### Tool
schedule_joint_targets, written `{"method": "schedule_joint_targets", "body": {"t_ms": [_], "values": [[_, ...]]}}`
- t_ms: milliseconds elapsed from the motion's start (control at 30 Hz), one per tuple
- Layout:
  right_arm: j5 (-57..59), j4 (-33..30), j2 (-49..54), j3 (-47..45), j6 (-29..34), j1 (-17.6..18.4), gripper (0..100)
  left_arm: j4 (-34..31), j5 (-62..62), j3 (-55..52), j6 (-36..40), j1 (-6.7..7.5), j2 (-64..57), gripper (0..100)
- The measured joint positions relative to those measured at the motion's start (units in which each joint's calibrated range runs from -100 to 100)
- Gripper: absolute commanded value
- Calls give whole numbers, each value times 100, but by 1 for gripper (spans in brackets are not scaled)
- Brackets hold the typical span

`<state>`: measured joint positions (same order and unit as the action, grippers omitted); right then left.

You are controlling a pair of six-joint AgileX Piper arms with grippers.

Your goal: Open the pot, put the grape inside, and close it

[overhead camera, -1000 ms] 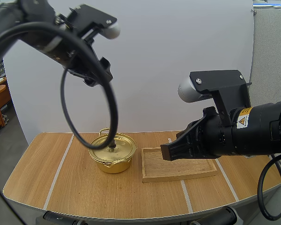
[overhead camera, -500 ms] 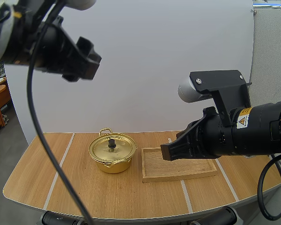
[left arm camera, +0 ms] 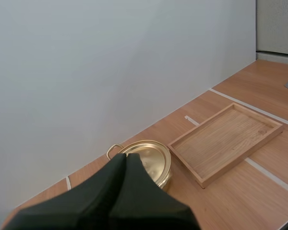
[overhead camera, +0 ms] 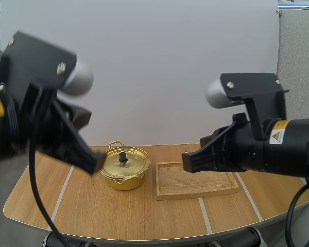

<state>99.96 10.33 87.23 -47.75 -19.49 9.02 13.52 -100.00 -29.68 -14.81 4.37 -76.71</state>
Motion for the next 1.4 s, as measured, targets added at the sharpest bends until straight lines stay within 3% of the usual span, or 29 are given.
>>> {"method": "schedule_joint_targets", "body": {"t_ms": [133, 367, 567, 633, 667, 1000, 1267, 1400], "values": [[-808, 4, 725, 0, -9, -300, 0, 0, 90, -1043, 264, 0, -1052, 0], [-1985, 14, 1194, 0, -75, -458, 0, 0, 2001, -2038, 818, -42, -1930, 0], [-2629, 14, 1238, 0, -197, -584, 0, 0, 2726, -2399, 1024, -174, -2188, 0], [-3058, 14, 1250, -108, -251, -643, 0, 0, 3595, -2817, 1210, -339, -2302, 0], [-3196, -10, 1248, -201, -262, -663, 0, 0, 4077, -3023, 1255, -414, -2302, 0], [-4609, -430, 1248, -2133, -262, -686, 0, -718, 5540, -3924, 1264, -421, -2302, 0], [-6073, -559, 1236, -3347, -271, -686, 0, -741, 7982, -4991, 1264, -421, -2315, 0], [-6549, -569, 1236, -3642, -271, -686, 0, -741, 8551, -5432, 1264, -421, -2315, 0]]}}
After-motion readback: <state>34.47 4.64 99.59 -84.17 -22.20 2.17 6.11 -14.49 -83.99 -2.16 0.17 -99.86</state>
